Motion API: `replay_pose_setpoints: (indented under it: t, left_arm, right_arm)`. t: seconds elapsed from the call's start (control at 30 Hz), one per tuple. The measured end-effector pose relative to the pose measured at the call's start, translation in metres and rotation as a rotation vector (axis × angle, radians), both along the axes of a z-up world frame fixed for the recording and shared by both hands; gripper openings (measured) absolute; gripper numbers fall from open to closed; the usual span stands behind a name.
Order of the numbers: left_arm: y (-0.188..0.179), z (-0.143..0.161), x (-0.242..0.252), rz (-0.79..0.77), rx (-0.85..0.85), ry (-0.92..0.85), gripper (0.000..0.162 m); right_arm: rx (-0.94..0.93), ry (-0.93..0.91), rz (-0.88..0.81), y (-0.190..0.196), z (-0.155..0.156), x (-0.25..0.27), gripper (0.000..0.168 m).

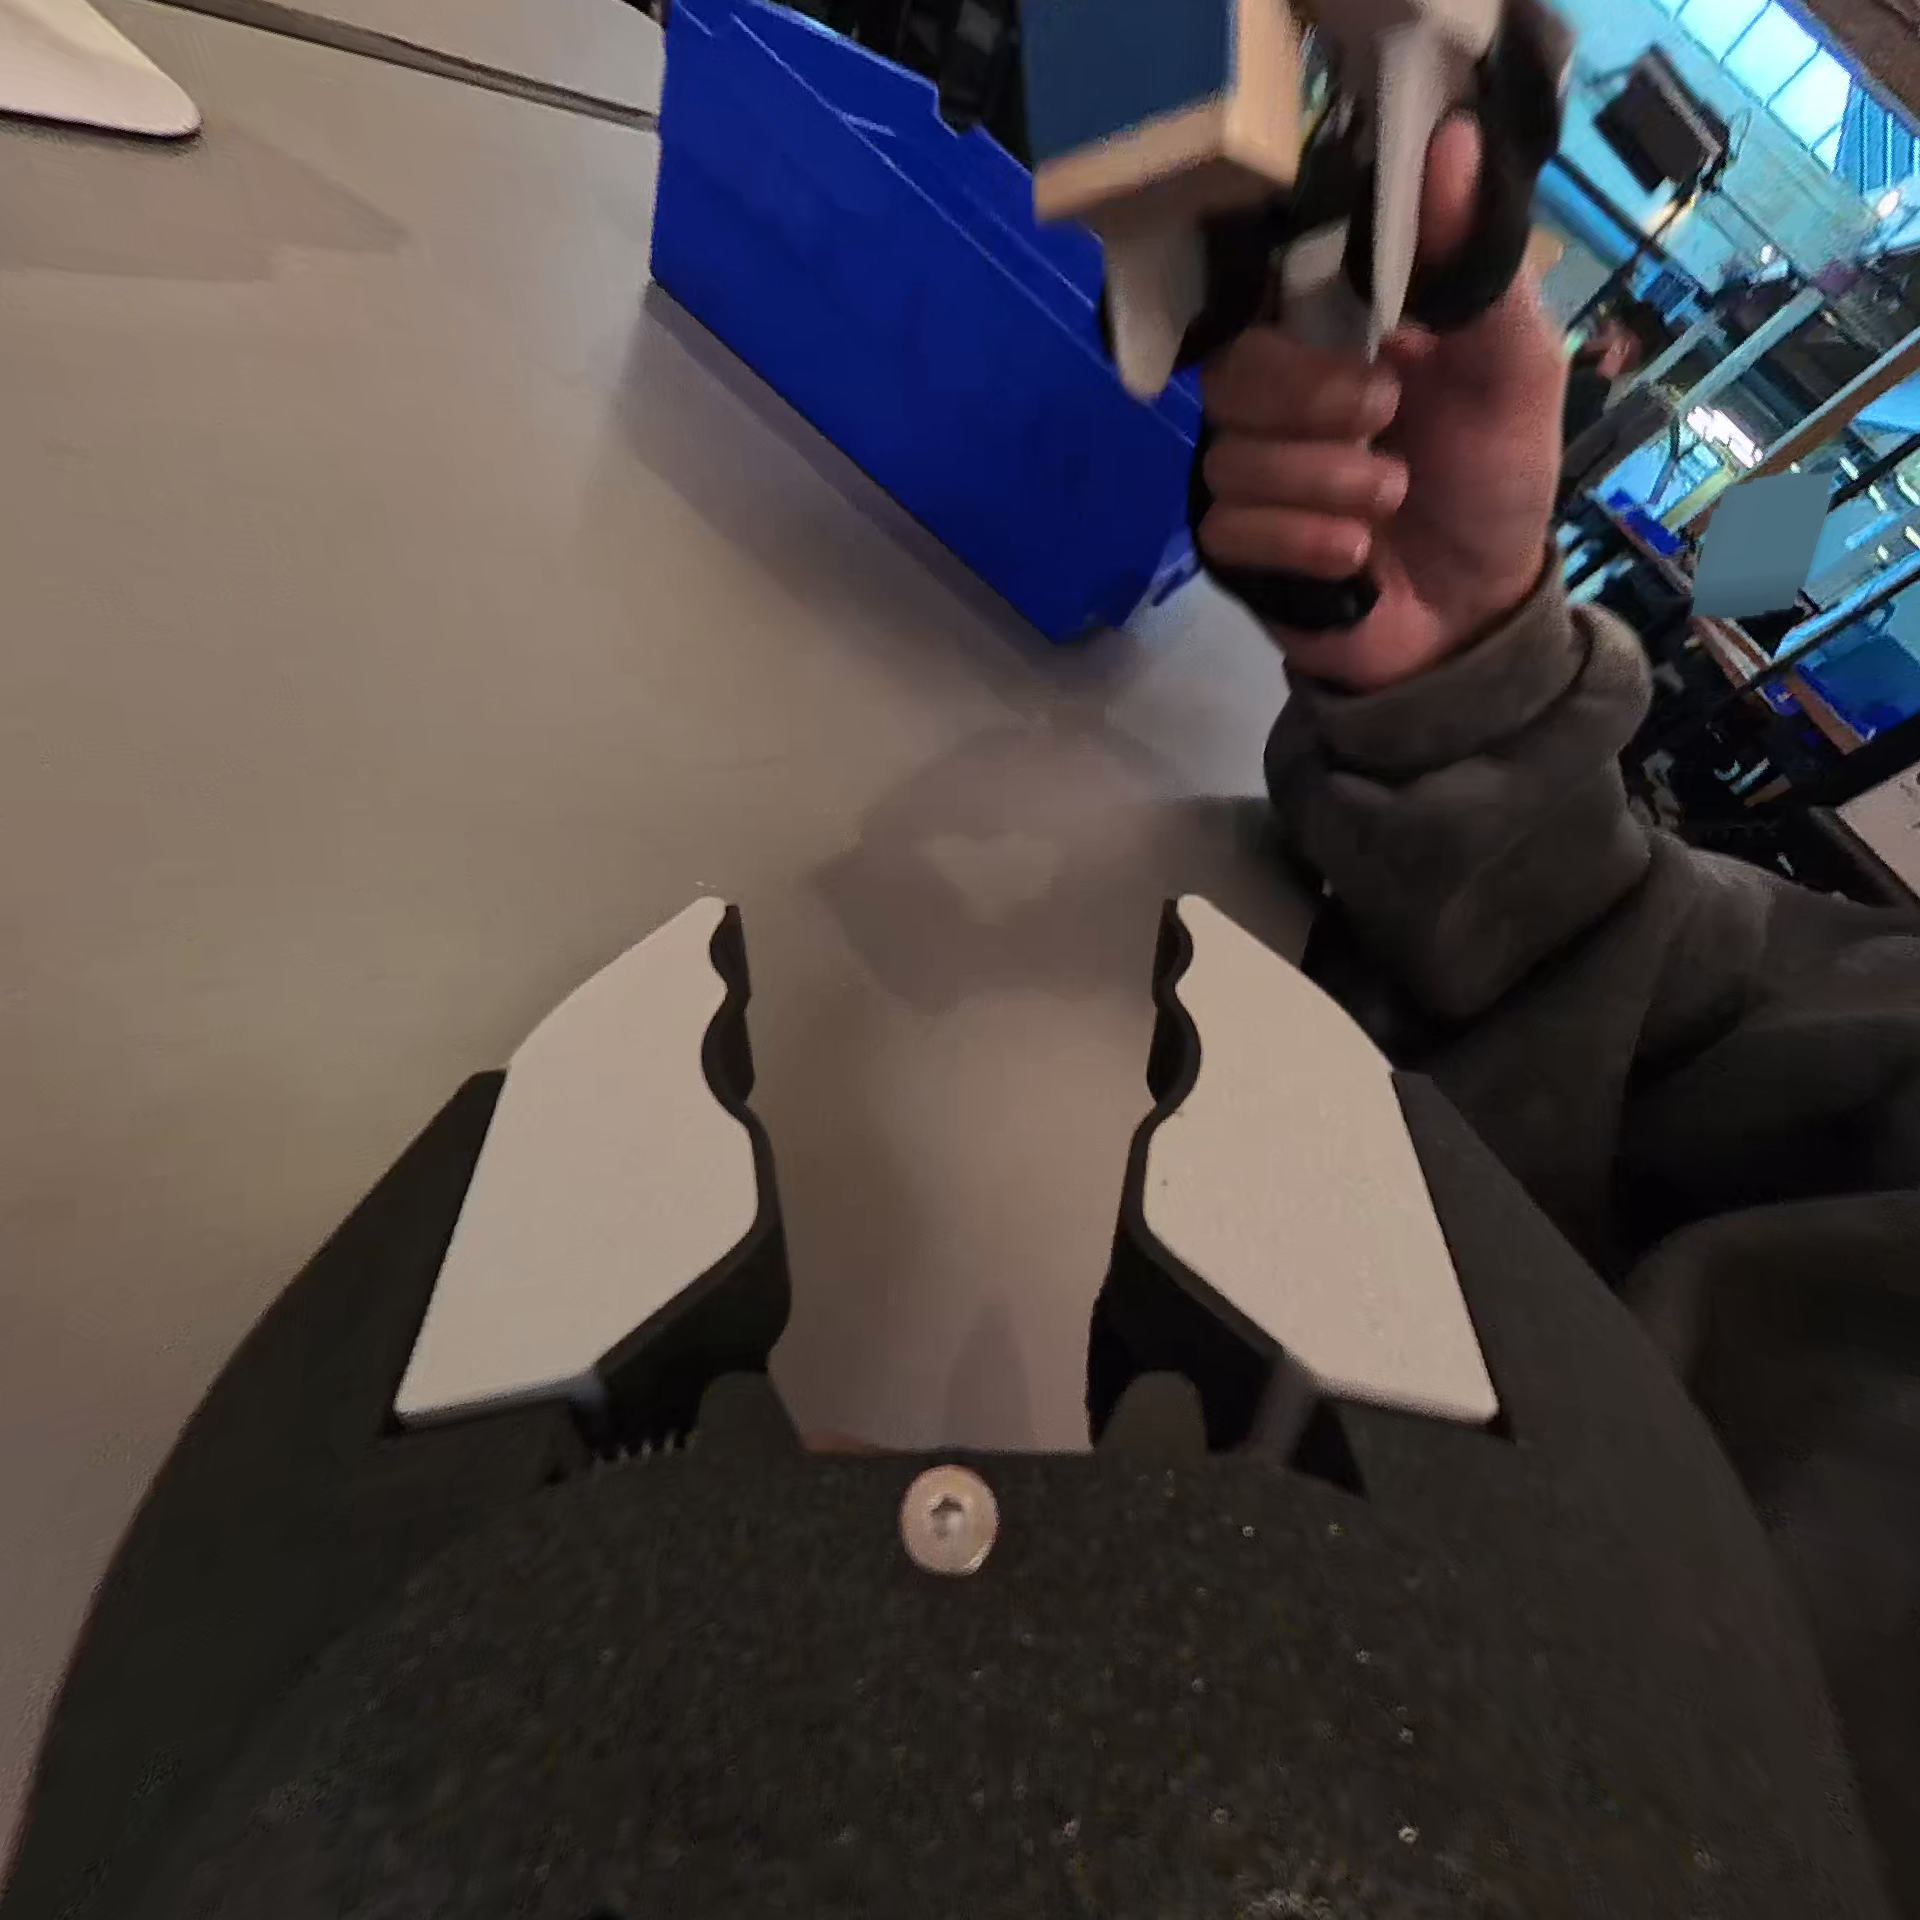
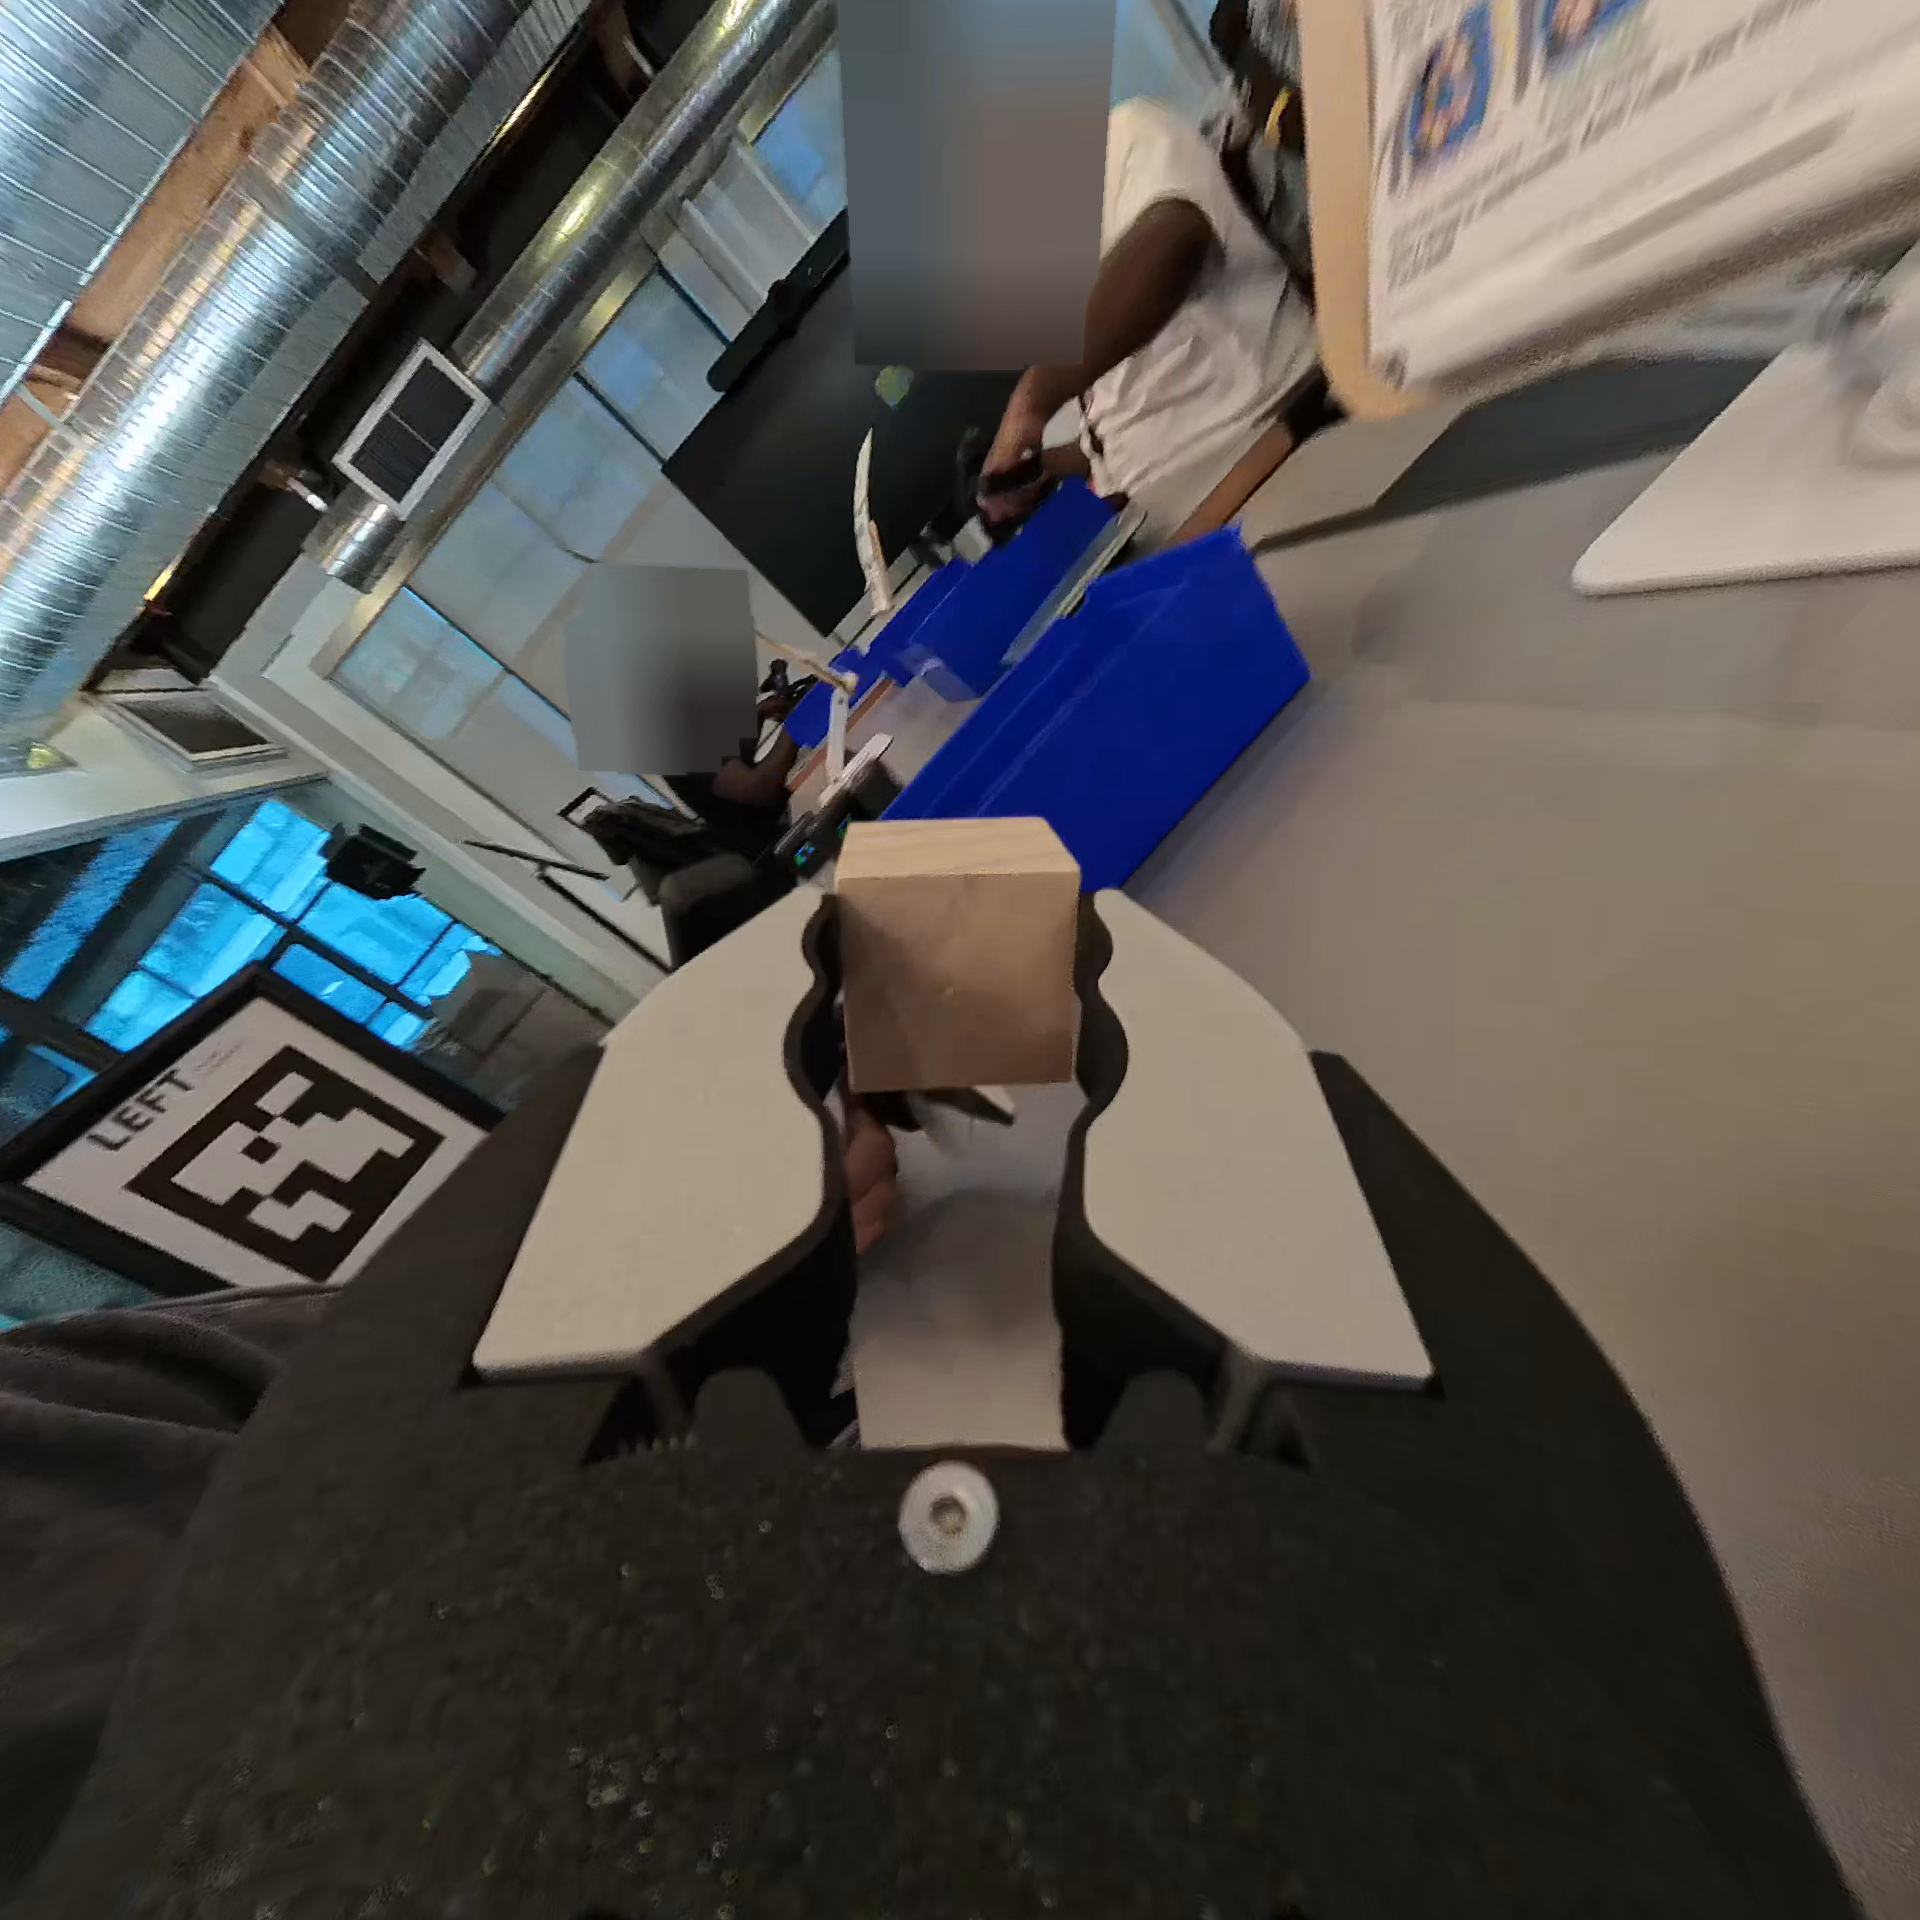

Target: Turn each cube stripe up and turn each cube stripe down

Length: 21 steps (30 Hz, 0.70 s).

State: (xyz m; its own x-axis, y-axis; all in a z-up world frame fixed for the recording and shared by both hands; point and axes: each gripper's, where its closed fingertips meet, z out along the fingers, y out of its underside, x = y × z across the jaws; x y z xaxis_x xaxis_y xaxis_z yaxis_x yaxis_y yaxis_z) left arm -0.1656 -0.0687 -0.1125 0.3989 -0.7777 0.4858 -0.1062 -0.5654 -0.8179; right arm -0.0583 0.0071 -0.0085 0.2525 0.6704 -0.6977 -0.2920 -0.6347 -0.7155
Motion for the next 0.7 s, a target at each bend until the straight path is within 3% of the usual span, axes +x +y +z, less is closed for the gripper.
replay_pose_setpoints:
  t: [0.17, 0.27, 0.5, 0.7]
  left_arm:
    - [-0.014, 0.001, 0.009, -0.056, 0.011, 0.011, 0.071]
    - [-0.019, 0.004, 0.012, -0.081, 0.011, 0.006, 0.071]
    - [-0.020, 0.002, 0.013, -0.109, -0.050, -0.015, 0.070]
    - [-0.019, -0.001, 0.010, -0.135, -0.208, -0.093, 0.070]
  right_arm:
    - [0.122, -0.117, -0.299, 0.017, 0.058, 0.101, 0.043]
    - [0.070, -0.247, -0.509, 0.043, 0.066, 0.173, 0.043]
    - [-0.339, -0.631, -0.632, 0.107, -0.027, 0.256, 0.043]
    - [-0.641, -1.145, -0.619, 0.105, -0.114, 0.298, 0.043]
